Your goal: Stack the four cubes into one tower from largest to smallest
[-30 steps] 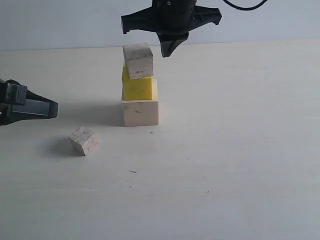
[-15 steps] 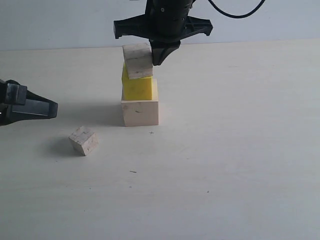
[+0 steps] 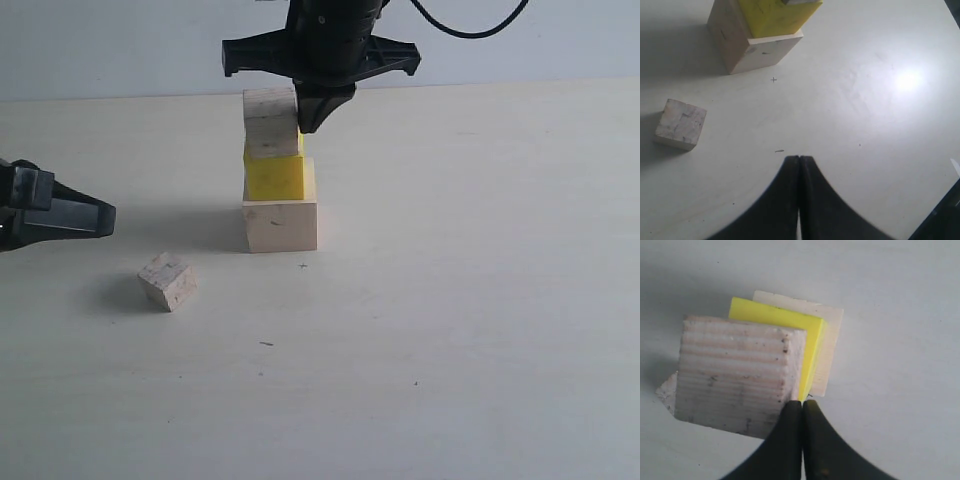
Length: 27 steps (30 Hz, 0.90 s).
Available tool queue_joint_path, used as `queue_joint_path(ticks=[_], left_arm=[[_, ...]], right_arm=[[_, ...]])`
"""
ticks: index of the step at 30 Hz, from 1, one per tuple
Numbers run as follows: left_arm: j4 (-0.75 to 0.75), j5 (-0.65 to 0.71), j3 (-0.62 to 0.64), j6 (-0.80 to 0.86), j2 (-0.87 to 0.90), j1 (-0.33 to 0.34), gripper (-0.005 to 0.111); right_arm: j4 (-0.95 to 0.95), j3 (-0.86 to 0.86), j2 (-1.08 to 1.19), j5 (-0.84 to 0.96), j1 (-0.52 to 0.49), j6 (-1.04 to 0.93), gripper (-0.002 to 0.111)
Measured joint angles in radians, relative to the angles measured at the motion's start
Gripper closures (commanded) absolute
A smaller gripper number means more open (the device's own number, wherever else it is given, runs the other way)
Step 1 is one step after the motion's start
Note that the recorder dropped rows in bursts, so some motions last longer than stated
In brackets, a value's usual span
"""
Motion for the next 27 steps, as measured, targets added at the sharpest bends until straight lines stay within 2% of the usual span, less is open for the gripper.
queue_joint_path(ticks=[20,27], left_arm=[[0.002,0.000,0.000,0.000,0.000,0.000,0.107],[0.004,0.000,0.000,0.000,0.000,0.000,0.107]], right_arm=[[-0.017,0.000,-0.027,0.000,0.000,0.008,0.108],[-0.231,0.000,-0.180,0.000,0.000,-0.004,0.108]])
